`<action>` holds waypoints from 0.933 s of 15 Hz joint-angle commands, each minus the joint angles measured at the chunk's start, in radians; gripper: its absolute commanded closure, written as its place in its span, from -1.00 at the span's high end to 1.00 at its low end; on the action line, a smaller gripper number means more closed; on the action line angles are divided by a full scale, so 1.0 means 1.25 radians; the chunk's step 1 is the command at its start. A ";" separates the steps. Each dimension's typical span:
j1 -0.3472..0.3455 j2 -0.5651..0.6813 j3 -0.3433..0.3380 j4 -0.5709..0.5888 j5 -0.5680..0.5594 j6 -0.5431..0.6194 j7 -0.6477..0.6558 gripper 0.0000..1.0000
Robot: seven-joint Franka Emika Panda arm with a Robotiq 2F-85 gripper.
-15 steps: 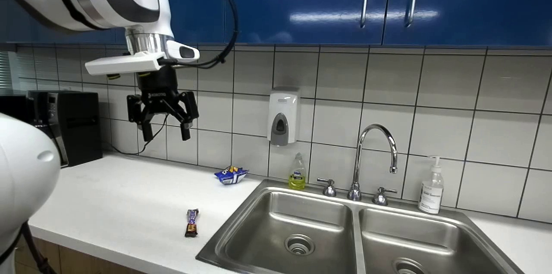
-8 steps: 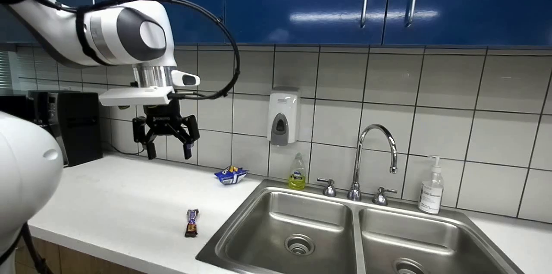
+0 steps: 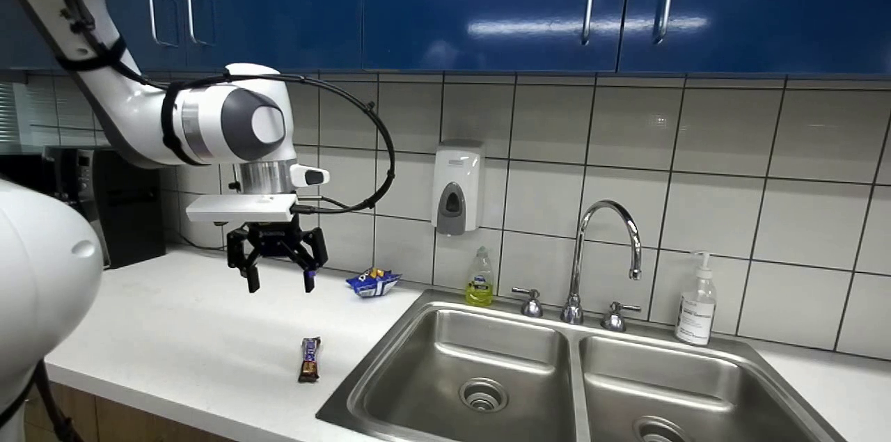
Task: Put the brown packet in the sink on the left.
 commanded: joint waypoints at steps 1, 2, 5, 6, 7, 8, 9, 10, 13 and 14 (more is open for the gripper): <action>0.001 0.110 0.009 0.050 0.022 0.052 -0.037 1.00; 0.000 0.135 0.009 0.060 0.022 0.065 -0.041 1.00; -0.005 0.209 0.010 0.104 0.024 0.091 -0.058 1.00; -0.007 0.231 0.010 0.119 0.024 0.097 -0.064 1.00; -0.010 0.254 0.010 0.135 0.024 0.101 -0.069 1.00; -0.012 0.275 0.011 0.150 0.025 0.103 -0.074 1.00; -0.016 0.297 0.011 0.165 0.023 0.103 -0.077 1.00; -0.018 0.316 0.012 0.179 0.027 0.102 -0.083 1.00; -0.029 0.368 0.016 0.211 0.040 0.101 -0.103 1.00; -0.033 0.383 0.018 0.221 0.046 0.102 -0.109 1.00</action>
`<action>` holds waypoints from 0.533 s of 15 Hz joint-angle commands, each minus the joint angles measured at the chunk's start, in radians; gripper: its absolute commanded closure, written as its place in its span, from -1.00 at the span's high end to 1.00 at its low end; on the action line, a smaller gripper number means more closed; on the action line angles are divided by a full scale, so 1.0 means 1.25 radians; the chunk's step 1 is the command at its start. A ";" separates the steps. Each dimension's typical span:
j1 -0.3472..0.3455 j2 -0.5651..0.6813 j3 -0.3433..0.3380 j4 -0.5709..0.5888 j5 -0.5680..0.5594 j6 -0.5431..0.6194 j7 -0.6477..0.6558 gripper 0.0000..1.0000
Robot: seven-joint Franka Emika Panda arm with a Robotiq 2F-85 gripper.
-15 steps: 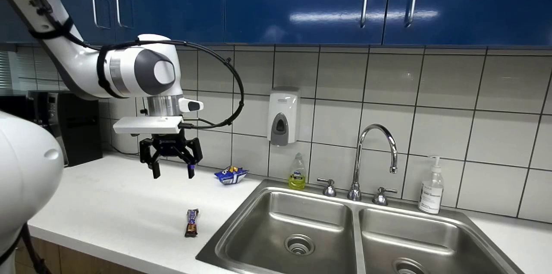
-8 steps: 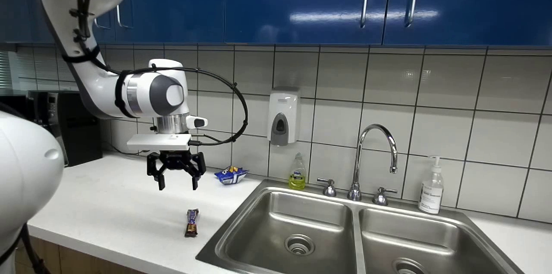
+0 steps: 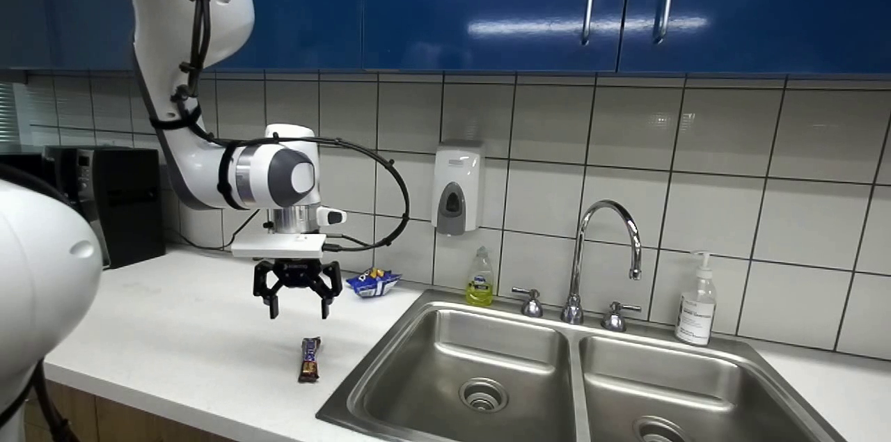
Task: Put the brown packet in the sink on the left.
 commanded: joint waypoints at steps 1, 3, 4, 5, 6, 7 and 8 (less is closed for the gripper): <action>-0.031 0.067 0.018 0.051 0.045 0.005 -0.059 1.00; -0.040 0.093 0.025 0.064 0.068 0.006 -0.082 1.00; -0.045 0.104 0.030 0.067 0.080 0.008 -0.097 1.00; -0.051 0.116 0.037 0.071 0.099 0.013 -0.117 1.00; -0.058 0.127 0.046 0.075 0.117 0.016 -0.136 1.00; -0.064 0.136 0.053 0.077 0.129 0.020 -0.150 1.00; -0.072 0.147 0.062 0.080 0.141 0.026 -0.167 1.00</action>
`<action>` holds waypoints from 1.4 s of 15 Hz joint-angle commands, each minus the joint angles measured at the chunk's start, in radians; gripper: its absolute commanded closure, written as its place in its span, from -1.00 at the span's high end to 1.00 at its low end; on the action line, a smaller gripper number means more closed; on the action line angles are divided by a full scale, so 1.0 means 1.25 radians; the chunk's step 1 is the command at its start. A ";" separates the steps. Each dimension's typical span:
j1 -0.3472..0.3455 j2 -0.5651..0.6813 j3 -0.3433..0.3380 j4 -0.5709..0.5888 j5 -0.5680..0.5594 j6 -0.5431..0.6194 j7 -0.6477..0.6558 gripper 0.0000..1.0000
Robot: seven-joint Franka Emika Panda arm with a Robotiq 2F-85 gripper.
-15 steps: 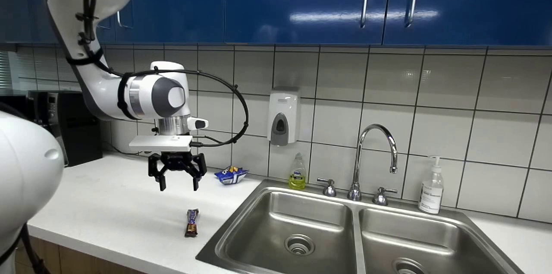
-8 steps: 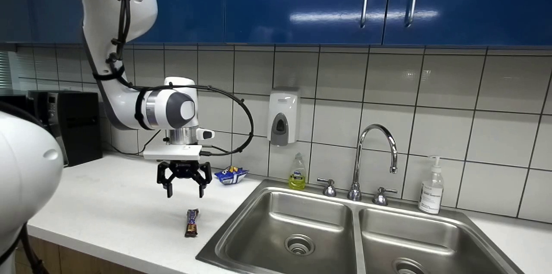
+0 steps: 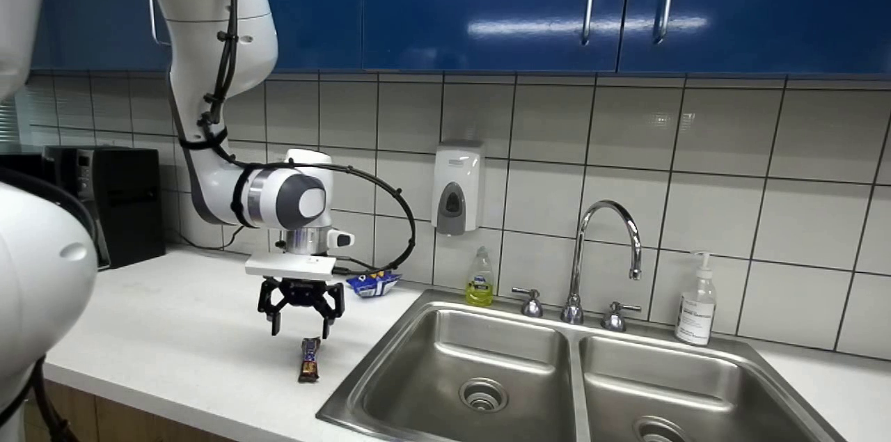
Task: Put the brown packet in the sink on the left.
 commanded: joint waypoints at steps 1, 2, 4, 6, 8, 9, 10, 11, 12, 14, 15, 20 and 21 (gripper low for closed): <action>-0.049 0.043 0.051 0.024 0.054 0.021 -0.082 1.00; -0.056 0.050 0.058 0.025 0.060 0.028 -0.094 1.00; -0.071 0.064 0.073 0.026 0.070 0.050 -0.119 1.00; -0.088 0.076 0.089 0.029 0.076 0.066 -0.143 1.00; -0.104 0.088 0.100 0.031 0.071 0.081 -0.161 1.00; -0.111 0.094 0.104 0.031 0.067 0.090 -0.169 1.00; -0.119 0.098 0.109 0.031 0.064 0.095 -0.176 1.00; -0.126 0.102 0.114 0.031 0.061 0.098 -0.187 1.00; -0.133 0.107 0.119 0.033 0.060 0.100 -0.195 1.00; -0.143 0.113 0.124 0.033 0.052 0.105 -0.208 1.00; -0.149 0.116 0.127 0.033 0.052 0.106 -0.216 1.00; -0.161 0.122 0.134 0.036 0.047 0.109 -0.230 1.00; -0.163 0.122 0.135 0.037 0.047 0.110 -0.232 1.00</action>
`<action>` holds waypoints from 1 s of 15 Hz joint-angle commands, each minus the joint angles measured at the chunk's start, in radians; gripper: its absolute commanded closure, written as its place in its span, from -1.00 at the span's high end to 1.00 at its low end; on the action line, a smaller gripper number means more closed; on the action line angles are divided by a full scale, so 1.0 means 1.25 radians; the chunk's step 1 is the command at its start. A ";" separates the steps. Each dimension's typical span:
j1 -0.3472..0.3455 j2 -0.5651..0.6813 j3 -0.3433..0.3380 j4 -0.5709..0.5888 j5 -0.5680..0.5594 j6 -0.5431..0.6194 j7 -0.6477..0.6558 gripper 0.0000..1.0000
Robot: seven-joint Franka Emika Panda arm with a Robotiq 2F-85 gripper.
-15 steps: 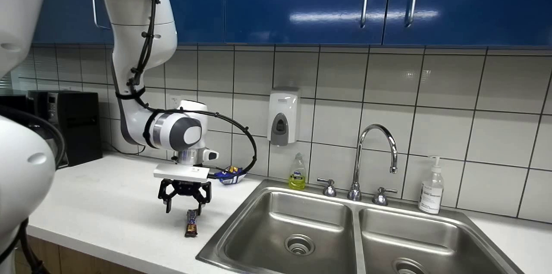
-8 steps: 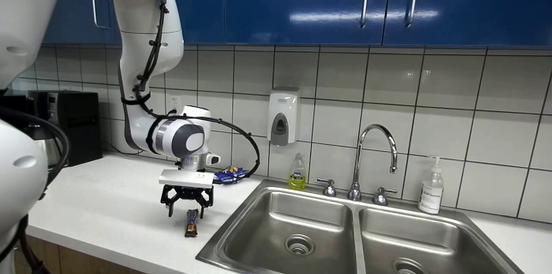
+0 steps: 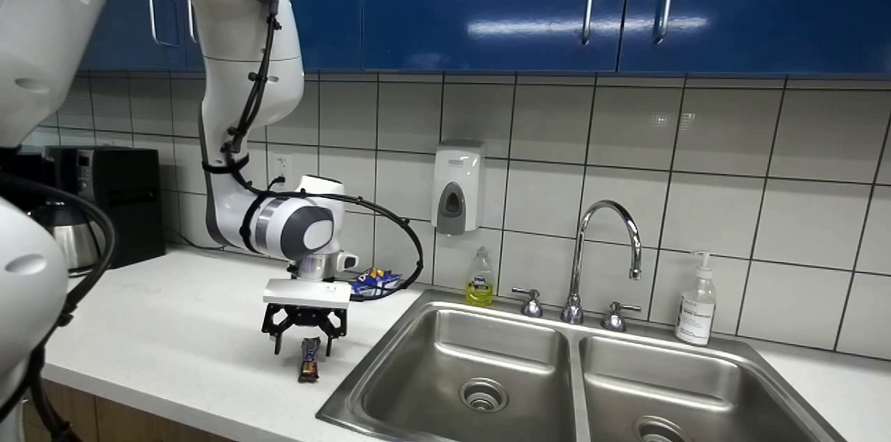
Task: Put the brown packet in the sink on the left.
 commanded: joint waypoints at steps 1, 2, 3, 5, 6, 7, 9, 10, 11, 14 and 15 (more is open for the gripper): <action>-0.034 0.007 0.024 0.008 -0.006 0.012 -0.026 1.00; -0.034 0.007 0.024 0.008 -0.007 0.012 -0.026 1.00; -0.033 0.007 0.022 0.008 -0.010 0.012 -0.026 1.00; -0.032 0.007 0.021 0.008 -0.012 0.012 -0.025 1.00; -0.032 0.007 0.021 0.008 -0.013 0.012 -0.024 1.00; -0.032 0.007 0.021 0.008 -0.013 0.012 -0.024 1.00; -0.031 0.007 0.020 0.008 -0.014 0.012 -0.023 1.00; -0.029 0.009 0.016 0.008 -0.018 0.013 -0.020 1.00; -0.027 0.010 0.014 0.008 -0.021 0.014 -0.019 1.00; -0.027 0.014 0.013 0.008 -0.025 0.015 -0.017 1.00; -0.027 0.014 0.013 0.008 -0.026 0.015 -0.016 1.00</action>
